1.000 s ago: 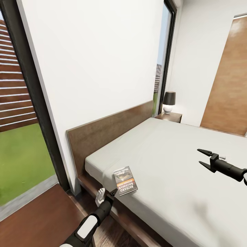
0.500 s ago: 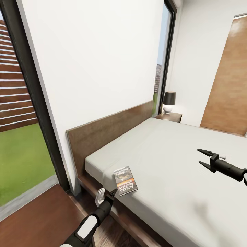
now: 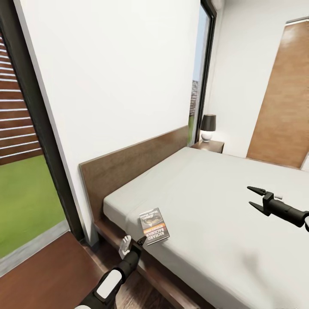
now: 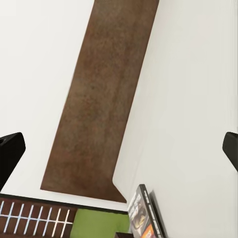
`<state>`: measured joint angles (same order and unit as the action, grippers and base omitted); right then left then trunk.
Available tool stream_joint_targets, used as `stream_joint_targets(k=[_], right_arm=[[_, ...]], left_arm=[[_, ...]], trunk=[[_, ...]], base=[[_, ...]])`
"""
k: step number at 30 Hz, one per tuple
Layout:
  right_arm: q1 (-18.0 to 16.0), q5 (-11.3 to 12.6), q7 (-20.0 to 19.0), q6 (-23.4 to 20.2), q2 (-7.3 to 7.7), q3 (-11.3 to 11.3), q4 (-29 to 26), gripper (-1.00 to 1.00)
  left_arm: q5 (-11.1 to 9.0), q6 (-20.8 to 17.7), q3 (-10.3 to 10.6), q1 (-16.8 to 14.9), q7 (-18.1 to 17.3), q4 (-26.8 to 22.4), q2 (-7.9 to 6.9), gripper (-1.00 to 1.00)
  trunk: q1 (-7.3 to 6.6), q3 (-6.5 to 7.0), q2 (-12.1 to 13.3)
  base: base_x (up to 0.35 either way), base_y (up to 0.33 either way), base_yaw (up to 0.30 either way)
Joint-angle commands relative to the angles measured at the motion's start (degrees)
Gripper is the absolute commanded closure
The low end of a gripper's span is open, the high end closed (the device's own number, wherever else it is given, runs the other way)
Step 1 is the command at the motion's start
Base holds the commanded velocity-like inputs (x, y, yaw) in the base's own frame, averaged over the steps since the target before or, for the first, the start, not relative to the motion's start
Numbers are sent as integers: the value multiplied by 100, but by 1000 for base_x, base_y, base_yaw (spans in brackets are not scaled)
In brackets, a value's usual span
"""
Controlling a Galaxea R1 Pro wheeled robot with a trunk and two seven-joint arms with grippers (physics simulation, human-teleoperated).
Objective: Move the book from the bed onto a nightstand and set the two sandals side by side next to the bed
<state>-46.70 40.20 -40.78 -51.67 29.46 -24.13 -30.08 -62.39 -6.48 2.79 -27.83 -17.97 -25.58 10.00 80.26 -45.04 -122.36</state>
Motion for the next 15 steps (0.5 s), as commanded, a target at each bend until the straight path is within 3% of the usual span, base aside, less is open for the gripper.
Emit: stream_joint_targets(k=[1,15], right_arm=[[-5,-21,-19,-27,-1,-21,3,-100],[-5,-21,-10,-21,-1,-21,11,-100]], left_arm=[[-50,-29,2,-3,-13,2,0,-100],[-52,-29,2,-3,-13,1,0,-100]], trunk=[[-1,-6,-3],[-1,-6,-3]], base=[[0,0,-65],[0,0,-17]])
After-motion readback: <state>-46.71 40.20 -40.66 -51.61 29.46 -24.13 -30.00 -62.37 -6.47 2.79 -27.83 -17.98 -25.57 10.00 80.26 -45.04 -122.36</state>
